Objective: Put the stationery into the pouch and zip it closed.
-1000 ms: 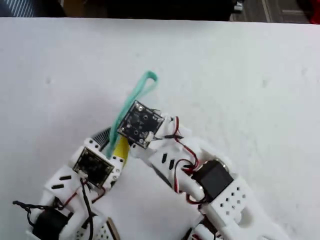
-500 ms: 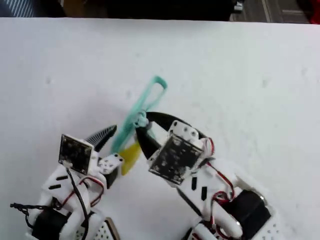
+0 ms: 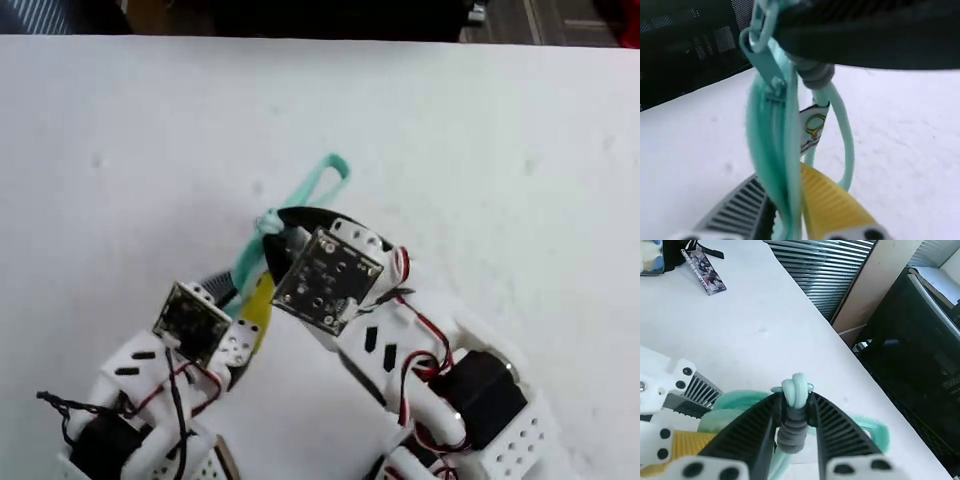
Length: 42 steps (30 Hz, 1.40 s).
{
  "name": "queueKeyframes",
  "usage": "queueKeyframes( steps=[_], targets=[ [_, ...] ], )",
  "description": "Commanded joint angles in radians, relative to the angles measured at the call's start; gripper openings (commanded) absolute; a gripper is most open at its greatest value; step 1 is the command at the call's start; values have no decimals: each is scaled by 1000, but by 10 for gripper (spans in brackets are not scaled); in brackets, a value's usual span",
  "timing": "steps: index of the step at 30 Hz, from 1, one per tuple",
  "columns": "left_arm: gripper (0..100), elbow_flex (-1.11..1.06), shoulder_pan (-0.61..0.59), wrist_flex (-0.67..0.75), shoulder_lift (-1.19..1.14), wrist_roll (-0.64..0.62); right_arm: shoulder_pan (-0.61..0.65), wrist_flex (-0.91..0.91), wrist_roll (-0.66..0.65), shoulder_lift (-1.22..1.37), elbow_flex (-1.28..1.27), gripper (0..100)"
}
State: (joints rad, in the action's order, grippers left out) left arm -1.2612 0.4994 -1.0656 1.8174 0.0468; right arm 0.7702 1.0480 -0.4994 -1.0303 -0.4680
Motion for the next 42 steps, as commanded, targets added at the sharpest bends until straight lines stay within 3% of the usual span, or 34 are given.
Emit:
queueKeyframes(
  steps=[1,5,12,19,42],
  targets=[
    [21,-64,27,133,10,12,-41,2,-11,15,60,17],
    [21,-109,27,183,10,14,-139,-16,-20,19,97,17],
    [21,-107,27,181,10,14,-331,-31,-212,108,95,17],
    [21,-107,27,180,10,15,-484,-96,-229,193,97,17],
    [20,-71,27,117,10,61,-722,-461,-222,513,103,17]
  ],
)
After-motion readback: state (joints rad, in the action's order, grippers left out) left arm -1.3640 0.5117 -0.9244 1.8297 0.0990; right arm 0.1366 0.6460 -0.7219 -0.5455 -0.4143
